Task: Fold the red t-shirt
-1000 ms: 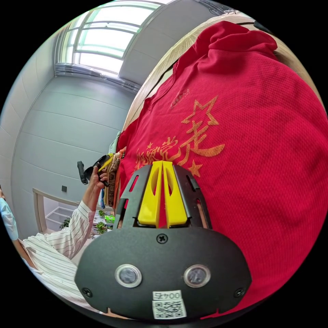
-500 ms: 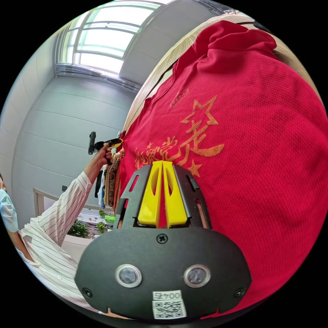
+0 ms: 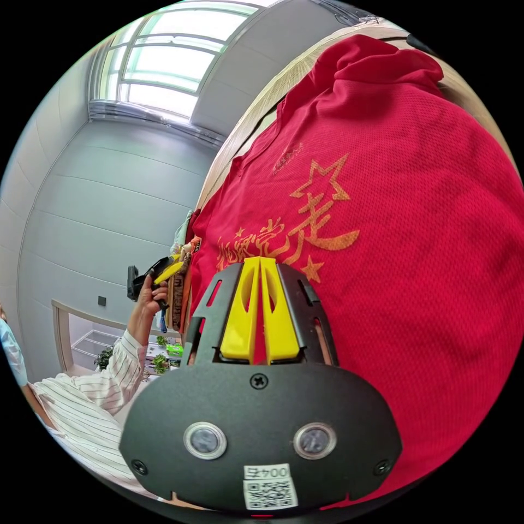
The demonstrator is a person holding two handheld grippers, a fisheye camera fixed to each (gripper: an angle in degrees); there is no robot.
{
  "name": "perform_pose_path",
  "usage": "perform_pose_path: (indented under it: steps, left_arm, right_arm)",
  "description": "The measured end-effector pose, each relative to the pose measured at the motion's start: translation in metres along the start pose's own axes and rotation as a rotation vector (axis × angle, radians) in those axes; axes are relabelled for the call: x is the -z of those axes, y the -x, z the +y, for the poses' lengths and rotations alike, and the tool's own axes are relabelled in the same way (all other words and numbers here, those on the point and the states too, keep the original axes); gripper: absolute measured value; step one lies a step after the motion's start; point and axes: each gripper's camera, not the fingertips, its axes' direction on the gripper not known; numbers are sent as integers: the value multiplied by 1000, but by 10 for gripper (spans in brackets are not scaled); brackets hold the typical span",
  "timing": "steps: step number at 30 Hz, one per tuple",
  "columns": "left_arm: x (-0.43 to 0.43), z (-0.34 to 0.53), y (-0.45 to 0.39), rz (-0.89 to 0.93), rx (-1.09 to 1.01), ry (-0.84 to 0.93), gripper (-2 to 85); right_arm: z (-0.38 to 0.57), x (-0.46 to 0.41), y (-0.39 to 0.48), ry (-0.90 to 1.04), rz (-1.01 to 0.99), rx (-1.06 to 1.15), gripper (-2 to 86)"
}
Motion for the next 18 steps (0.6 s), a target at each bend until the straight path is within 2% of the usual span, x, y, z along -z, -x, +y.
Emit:
perform_pose_path:
  steps: [3, 7, 13, 18]
  left_arm:
    - [-16, 29, 28, 223, 174, 45, 118]
    - [-39, 58, 61, 419, 428, 25, 126]
    - [-55, 71, 59, 508, 553, -33, 96]
    - [-67, 75, 38, 516, 548, -44, 36]
  right_arm:
    - [-1, 0, 0, -1, 2, 1, -8]
    - [-1, 0, 1, -4, 4, 3, -8]
    - [-3, 1, 0, -6, -2, 4, -8]
    - [-4, 1, -1, -8, -8, 5, -8]
